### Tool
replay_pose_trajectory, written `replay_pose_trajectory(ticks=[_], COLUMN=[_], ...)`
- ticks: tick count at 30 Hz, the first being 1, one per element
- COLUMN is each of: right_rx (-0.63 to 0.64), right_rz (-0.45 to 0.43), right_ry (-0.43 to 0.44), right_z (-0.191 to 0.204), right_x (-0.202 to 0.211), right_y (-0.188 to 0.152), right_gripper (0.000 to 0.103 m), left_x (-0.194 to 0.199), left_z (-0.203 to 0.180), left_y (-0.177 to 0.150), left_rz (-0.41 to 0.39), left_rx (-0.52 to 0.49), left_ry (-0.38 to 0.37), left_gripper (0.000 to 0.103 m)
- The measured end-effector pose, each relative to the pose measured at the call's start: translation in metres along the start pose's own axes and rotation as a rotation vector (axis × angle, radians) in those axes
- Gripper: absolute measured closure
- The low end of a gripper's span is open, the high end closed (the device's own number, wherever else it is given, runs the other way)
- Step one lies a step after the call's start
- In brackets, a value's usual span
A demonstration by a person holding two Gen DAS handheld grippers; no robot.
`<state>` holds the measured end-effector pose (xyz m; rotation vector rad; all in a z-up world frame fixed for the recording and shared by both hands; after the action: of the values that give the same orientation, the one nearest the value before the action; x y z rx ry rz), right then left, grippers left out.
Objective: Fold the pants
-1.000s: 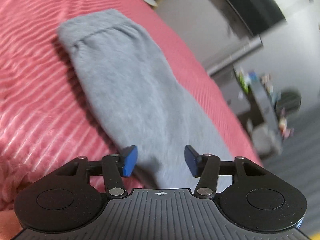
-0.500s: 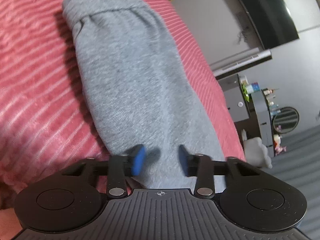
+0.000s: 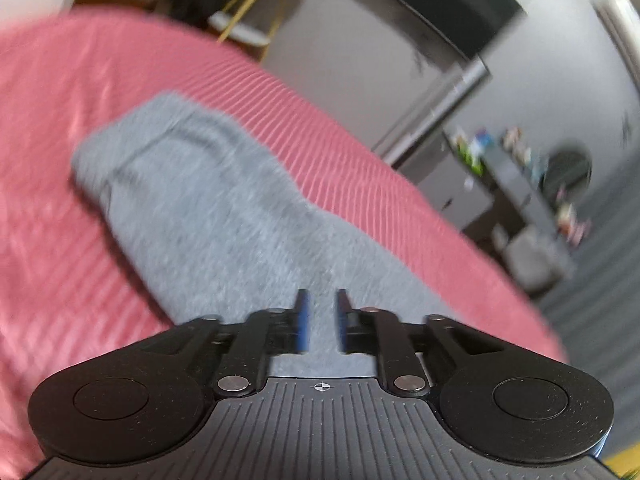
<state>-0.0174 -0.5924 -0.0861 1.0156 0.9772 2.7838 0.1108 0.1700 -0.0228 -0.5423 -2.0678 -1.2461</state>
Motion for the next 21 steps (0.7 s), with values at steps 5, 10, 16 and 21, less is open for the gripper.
replay_pose_trajectory(ticks=[5, 10, 16, 21], right_rx=[0.094, 0.062, -0.168, -0.236], right_rz=[-0.124, -0.066, 0.326, 0.268], right_ry=[-0.12, 0.221, 0.475, 0.399], right_z=[-0.002, 0.057, 0.086, 0.032], right_x=[0.032, 0.031, -0.028, -0.031], right_y=[0.014, 0.0, -0.085, -0.075], right_gripper=[0.091, 0.077, 0.065, 0.081], left_x=[0.005, -0.027, -0.065, -0.066], left_z=[-0.05, -0.108, -0.097, -0.077], left_y=[-0.019, -0.066, -0.103, -0.091], left_rz=[-0.057, 0.008, 0.089, 0.089], left_rx=[-0.204, -0.241, -0.25, -0.133], left_ry=[0.014, -0.057, 0.042, 0.049], left_gripper=[0.032, 0.027, 0.028, 0.026])
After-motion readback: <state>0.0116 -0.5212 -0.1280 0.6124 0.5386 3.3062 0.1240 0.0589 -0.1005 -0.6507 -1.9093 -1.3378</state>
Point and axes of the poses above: each gripper's, at about its wrist camera, not at the fingertips, and x roughly against the way its jaws point, z to its left, y to its top, the point moved 8 cm from there along -x, roughly the way its jaws point, and after that the axes turned 15 degrees about y, right-handed, at the moved point
